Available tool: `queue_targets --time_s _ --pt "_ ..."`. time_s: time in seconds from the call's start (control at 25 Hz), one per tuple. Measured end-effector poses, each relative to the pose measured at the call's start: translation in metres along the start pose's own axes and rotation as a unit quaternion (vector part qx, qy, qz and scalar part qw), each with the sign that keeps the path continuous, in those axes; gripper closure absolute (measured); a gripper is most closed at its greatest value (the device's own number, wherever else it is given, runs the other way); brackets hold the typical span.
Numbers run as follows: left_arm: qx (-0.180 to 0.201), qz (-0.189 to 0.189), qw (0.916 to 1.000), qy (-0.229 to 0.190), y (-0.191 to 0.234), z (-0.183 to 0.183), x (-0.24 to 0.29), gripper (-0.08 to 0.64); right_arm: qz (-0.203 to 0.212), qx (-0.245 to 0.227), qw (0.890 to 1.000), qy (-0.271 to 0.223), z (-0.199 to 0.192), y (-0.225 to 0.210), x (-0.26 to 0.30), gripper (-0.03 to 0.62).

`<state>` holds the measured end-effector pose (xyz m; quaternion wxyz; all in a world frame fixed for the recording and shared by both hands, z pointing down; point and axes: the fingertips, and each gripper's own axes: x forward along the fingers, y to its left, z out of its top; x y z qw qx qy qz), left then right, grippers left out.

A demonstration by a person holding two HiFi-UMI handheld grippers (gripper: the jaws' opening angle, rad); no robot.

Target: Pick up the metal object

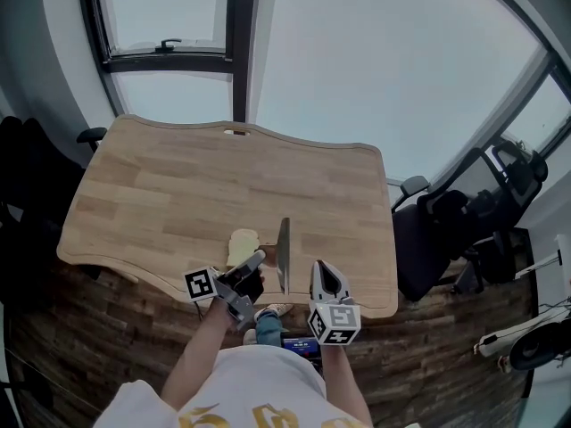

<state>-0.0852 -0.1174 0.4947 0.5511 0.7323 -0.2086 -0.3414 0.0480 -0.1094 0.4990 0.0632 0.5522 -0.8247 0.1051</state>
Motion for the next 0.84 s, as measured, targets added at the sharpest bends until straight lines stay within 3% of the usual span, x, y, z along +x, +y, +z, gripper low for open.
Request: queue_targets --time_s 0.52,0.84 --pt "0.000 0.005 1.0000 0.005 0.004 -0.005 0.008 0.523 -0.013 0.019 1.000 -0.007 0.002 -0.012 -0.007 0.581" --pt "-0.028 -0.008 0.9995 -0.011 0.007 -0.001 0.011 0.523 -0.014 0.020 1.000 -0.003 -0.002 -0.017 -0.006 0.581"
